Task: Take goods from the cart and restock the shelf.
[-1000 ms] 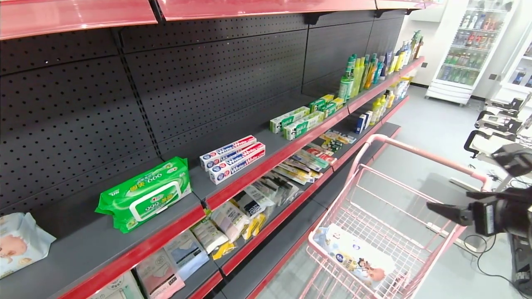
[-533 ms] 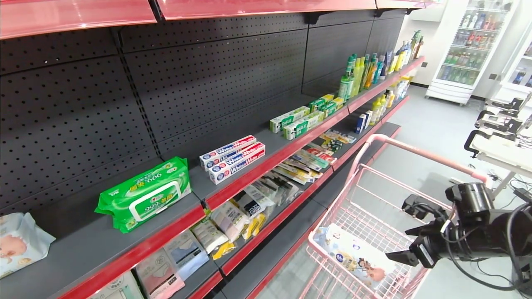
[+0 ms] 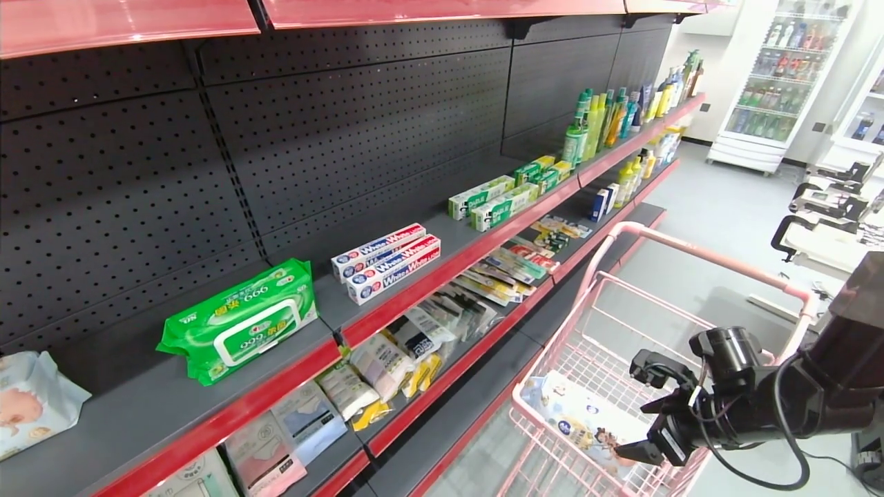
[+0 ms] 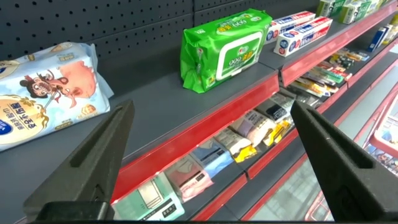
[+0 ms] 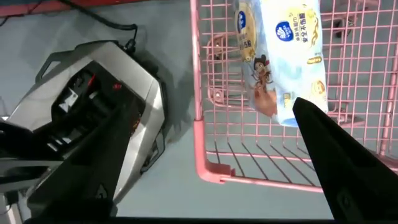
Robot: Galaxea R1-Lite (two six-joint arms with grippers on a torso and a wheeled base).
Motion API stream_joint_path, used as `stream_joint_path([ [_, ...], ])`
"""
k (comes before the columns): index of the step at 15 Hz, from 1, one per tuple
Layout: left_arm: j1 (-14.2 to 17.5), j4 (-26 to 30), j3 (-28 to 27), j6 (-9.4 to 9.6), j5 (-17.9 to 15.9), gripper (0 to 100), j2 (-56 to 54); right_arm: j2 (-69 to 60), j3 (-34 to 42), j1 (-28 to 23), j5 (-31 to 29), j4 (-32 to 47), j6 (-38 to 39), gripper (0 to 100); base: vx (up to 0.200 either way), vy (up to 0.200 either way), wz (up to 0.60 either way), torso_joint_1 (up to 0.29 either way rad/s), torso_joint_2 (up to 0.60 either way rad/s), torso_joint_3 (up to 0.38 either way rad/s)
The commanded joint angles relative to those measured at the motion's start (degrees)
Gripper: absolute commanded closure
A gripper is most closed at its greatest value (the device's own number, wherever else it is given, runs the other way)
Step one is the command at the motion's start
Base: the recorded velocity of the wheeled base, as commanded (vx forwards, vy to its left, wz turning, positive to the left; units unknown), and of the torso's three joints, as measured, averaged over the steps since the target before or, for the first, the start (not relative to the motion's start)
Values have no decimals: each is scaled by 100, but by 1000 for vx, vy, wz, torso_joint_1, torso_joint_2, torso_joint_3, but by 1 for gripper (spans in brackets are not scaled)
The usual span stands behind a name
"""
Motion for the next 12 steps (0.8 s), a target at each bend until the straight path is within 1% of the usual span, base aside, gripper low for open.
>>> stream_joint_path([
  [1, 5, -2, 0, -4, -1, 0, 5, 125, -55, -8, -6, 1, -3, 0, 0, 0, 0, -71, 173, 90],
  [8, 5, -2, 0, -4, -1, 0, 5, 406, -345, -44, -15, 1, -21, 0, 0, 0, 0, -93, 204, 110],
  [12, 5, -2, 0, -4, -1, 0, 5, 555, -442, -114, -94, 1, -65, 0, 0, 0, 0, -124, 282, 149],
])
